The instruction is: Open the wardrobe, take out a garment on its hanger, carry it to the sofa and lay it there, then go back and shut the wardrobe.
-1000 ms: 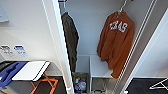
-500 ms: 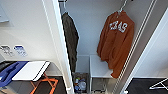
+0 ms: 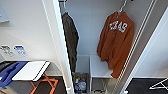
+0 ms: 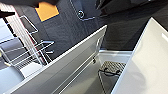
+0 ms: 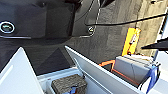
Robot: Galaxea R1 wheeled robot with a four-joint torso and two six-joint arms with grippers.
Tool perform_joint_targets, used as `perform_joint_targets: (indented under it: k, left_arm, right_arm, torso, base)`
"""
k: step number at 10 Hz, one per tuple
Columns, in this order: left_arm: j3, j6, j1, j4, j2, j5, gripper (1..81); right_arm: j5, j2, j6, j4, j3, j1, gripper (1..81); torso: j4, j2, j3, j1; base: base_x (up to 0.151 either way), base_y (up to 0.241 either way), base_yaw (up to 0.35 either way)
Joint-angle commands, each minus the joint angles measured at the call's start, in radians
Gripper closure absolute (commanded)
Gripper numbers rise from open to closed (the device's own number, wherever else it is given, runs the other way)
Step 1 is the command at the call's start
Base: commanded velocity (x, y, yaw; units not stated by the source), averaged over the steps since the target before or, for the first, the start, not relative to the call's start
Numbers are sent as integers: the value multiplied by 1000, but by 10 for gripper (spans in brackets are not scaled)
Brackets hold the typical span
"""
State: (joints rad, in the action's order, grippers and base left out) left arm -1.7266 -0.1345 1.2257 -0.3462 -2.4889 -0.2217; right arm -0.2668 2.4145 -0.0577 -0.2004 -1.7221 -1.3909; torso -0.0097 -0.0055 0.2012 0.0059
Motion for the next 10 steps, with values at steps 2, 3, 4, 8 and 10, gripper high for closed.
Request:
perform_joint_targets:
  k: [2, 3, 4, 8, 10]
  left_arm:
    - [-129, -49, -18, 59, -81, -82, 10]
    - [-162, -66, -13, 61, -99, -91, 10]
    - [-195, -88, -13, 62, -120, -93, 10]
    - [-391, -256, -39, 67, -217, -201, 10]
    - [-505, -373, -56, 64, -277, -274, 10]
  right_arm:
    - [55, 123, -73, 30, -173, -18, 10]
    - [55, 148, -103, 27, -215, -24, 10]
    - [57, 175, -120, 27, -258, -24, 10]
    - [43, 221, -137, 29, -312, -47, 10]
    - [40, 235, -139, 30, -335, -50, 10]
  torso:
    - [0, 0, 0, 0]
    - [0, 0, 0, 0]
    - [0, 0, 0, 0]
    - [0, 0, 0, 0]
    - [0, 0, 0, 0]
  base:
    - [0, 0, 0]
    - [0, 0, 0]
    - [0, 0, 0]
    - [0, 0, 0]
    - [0, 0, 0]
